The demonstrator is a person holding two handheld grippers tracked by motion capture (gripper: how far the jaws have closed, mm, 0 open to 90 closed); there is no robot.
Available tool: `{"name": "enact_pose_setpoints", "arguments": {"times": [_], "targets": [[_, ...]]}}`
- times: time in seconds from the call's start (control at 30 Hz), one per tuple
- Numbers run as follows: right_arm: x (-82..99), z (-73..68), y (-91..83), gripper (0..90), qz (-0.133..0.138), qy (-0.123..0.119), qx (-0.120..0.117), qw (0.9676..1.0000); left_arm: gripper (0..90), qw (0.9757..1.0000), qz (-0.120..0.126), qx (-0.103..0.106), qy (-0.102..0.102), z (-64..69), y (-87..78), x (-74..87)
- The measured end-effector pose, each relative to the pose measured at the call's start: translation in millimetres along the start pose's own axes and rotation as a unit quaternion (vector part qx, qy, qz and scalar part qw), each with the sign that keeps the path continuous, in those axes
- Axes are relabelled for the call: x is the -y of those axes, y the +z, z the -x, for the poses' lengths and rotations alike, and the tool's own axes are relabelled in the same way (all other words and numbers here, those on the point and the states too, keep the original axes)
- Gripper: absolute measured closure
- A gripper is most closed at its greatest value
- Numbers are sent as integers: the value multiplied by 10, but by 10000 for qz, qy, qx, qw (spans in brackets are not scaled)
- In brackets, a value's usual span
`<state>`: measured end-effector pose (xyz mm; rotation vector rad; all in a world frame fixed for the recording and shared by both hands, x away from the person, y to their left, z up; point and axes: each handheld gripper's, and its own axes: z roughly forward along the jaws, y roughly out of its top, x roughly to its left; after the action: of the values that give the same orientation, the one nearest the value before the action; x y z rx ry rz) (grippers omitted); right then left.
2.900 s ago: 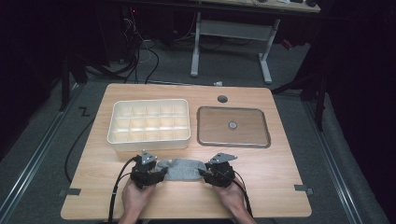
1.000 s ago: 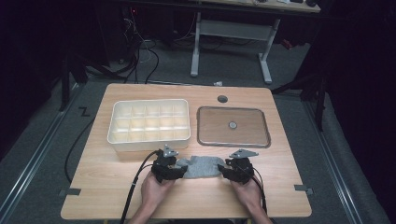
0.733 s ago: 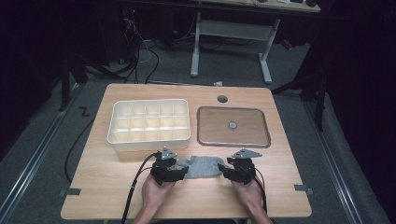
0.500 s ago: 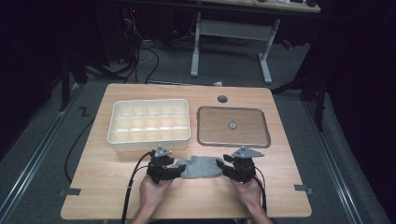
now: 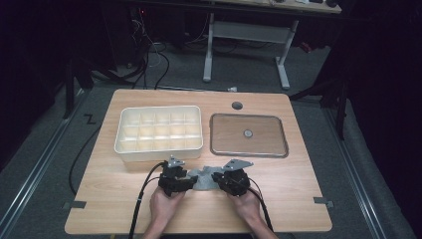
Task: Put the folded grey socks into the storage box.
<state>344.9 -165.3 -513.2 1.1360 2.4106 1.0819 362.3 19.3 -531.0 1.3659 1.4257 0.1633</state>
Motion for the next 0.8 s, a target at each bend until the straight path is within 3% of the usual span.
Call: {"name": "enact_pose_setpoints", "arguments": {"times": [0.23, 0.3, 0.5, 0.63, 0.8], "targets": [[44, -7, 93, 889, -278, -107, 82, 9995, 527, 9998, 46, -99, 176, 28, 6, 34], [54, -5, 95, 890, -229, -121, 75, 9996, 553, 9998, 47, -94, 182, 30, 3, 39], [60, -1, 97, 890, -238, -77, 60, 9997, 641, 10000, 25, 2, 69, 25, -15, 47], [71, 9, 97, 890, -202, -68, 33, 9998, 724, 9998, -1, 142, -156, 10, -26, 45], [74, 13, 97, 890, -194, -62, 23, 9998, 802, 9994, 9, 279, -202, 19, -50, 26]]}}
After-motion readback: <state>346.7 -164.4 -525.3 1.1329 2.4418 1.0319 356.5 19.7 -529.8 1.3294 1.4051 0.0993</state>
